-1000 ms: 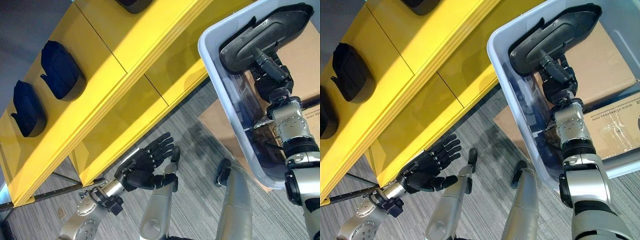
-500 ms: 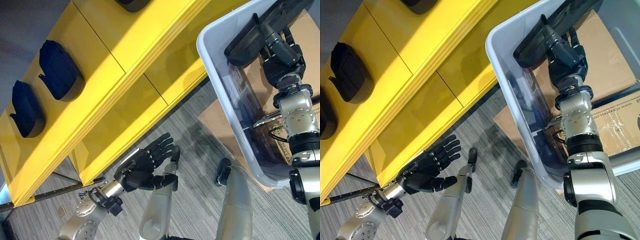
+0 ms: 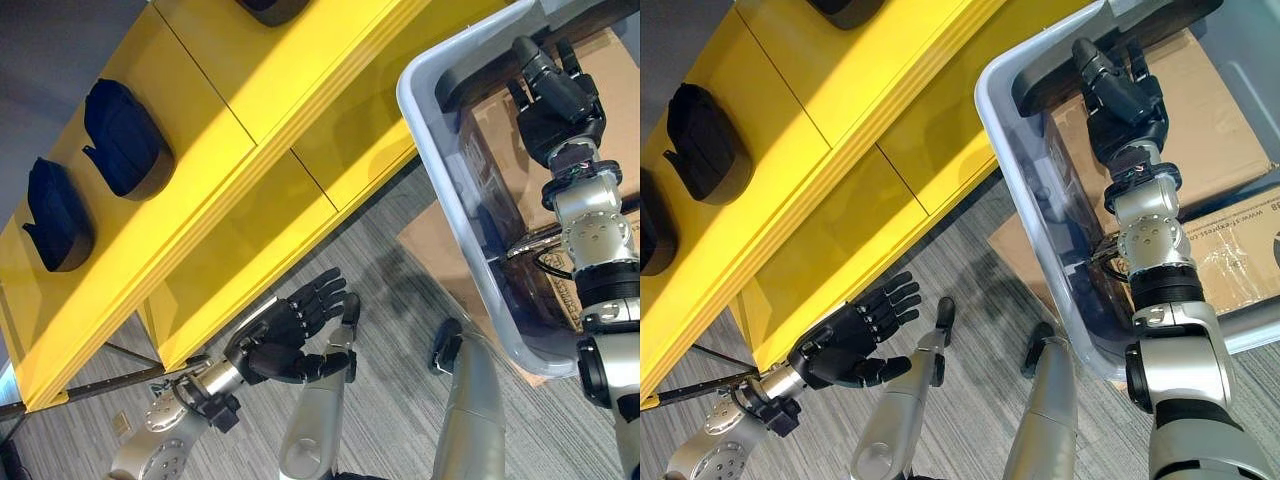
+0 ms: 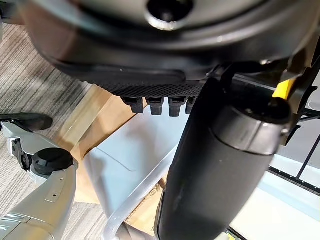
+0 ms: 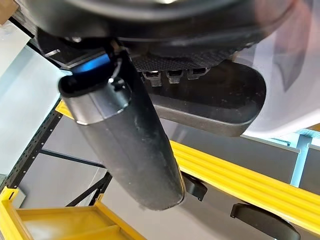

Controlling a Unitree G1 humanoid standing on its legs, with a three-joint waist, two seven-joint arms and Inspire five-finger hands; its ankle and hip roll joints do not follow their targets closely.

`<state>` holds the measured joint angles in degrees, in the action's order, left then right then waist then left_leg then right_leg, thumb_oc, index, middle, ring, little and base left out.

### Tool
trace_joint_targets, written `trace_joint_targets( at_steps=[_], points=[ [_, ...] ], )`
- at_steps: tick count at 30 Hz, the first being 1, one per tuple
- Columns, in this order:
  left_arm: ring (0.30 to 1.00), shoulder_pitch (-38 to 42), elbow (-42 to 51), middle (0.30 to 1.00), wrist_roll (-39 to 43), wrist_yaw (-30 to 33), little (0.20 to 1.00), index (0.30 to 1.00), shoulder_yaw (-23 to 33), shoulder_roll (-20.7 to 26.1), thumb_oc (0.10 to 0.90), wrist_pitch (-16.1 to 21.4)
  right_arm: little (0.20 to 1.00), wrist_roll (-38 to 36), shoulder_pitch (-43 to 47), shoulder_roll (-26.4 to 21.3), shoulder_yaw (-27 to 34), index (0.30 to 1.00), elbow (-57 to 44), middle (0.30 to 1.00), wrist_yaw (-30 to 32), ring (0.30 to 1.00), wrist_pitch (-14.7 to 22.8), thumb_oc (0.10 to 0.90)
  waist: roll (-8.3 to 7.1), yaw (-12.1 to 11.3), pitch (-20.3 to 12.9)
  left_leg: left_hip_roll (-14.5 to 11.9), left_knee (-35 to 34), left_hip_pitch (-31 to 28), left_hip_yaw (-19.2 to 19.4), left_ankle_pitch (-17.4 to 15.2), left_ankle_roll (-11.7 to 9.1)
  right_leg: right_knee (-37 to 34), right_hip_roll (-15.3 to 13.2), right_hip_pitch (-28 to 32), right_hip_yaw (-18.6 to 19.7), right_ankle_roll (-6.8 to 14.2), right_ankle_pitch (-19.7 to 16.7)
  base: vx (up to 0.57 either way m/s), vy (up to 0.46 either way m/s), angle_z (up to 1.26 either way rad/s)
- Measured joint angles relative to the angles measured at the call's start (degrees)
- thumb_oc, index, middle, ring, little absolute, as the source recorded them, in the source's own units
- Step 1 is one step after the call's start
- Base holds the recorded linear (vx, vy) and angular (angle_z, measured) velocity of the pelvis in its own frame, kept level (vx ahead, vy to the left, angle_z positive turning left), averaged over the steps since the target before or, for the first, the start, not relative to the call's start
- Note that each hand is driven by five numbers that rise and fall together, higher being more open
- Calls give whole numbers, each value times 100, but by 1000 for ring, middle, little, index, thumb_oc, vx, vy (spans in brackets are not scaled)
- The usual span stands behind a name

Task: Move parts from the plastic box to the shelf.

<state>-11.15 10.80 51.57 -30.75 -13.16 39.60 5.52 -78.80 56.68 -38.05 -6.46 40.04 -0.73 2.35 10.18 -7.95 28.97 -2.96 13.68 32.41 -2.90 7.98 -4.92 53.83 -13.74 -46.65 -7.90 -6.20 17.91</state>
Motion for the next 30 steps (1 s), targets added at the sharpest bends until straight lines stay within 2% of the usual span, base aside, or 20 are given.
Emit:
trace_joint_targets(
  at_steps=[7, 11, 14, 17, 19, 22, 24, 27, 30],
  points=[
    [1000, 30, 12, 1000, 0, -6, 1000, 1000, 0, -2, 900, 0, 1000, 128, -177, 4, 61, 1000, -247, 1000, 78, 1000, -132, 900, 0, 21, 0, -54, -72, -54, 23, 0, -5, -217, 80, 105, 1, 57, -120, -65, 13, -5],
    [1000, 65, 22, 1000, -2, 4, 1000, 1000, 18, -23, 900, 3, 1000, 156, -541, 95, 58, 1000, -633, 1000, 138, 1000, -230, 900, 11, 138, -7, -106, -137, -62, 121, 32, -12, -389, 150, 123, 56, 95, -248, -50, 37, -12],
    [1000, 166, 50, 1000, -2, 38, 1000, 1000, 54, -29, 900, 30, 1000, 157, -955, 121, 71, 1000, -849, 1000, 181, 1000, -335, 900, 11, 211, -8, -149, -202, -59, 197, 34, -18, -543, 215, 120, 87, 128, -336, -57, 63, -16],
    [1000, 160, 43, 1000, -4, 119, 1000, 1000, 144, -129, 900, 67, 1000, 114, -1858, 304, 273, 1000, -1649, 1000, 211, 1000, -399, 900, 11, 381, -8, -186, -277, -77, 289, 32, -16, -669, 228, 119, 131, 161, -413, -50, 83, -10],
    [1000, 172, 38, 1000, -4, 153, 1000, 1000, 204, -251, 900, 75, 1000, 90, -2142, 400, 276, 1000, -1779, 1000, 246, 1000, -400, 900, 10, 469, -7, -187, -321, -107, 356, 37, -19, -748, 275, 123, 200, 204, -463, -43, 79, -17],
    [1000, 252, 37, 1000, -3, 183, 1000, 1000, 194, -300, 900, 108, 1000, -89, -2746, 597, 347, 1000, -2190, 1000, 256, 1000, -264, 900, 10, 574, -7, -202, -524, -241, 501, 74, -23, -913, 338, 139, 328, 245, -569, -55, 104, -28],
    [1000, 331, 4, 1000, -3, 223, 1000, 1000, 210, -389, 900, 119, 1000, -314, -3155, 764, 408, 1000, -2481, 1000, 213, 1000, -211, 900, 10, 751, -7, -203, -722, -376, 585, 150, -9, -1034, 374, 189, 393, 292, -631, -63, 96, -19],
    [1000, 373, -6, 1000, -3, 296, 1000, 1000, 195, -517, 900, 165, 1000, -477, -3343, 951, 460, 1000, -2668, 1000, 141, 1000, -24, 900, 11, 910, -7, -211, -879, -524, 701, 188, 12, -1158, 422, 271, 469, 342, -686, -61, 73, -16],
    [1000, 346, -17, 1000, -4, 317, 1000, 1000, 188, -541, 900, 314, 1000, -487, -3707, 1122, 609, 1000, -2909, 1000, 32, 1000, 292, 900, 12, 1013, -8, -245, -1020, -674, 761, 209, 13, -1246, 462, 344, 535, 368, -714, -67, 44, -13]
  ],
)
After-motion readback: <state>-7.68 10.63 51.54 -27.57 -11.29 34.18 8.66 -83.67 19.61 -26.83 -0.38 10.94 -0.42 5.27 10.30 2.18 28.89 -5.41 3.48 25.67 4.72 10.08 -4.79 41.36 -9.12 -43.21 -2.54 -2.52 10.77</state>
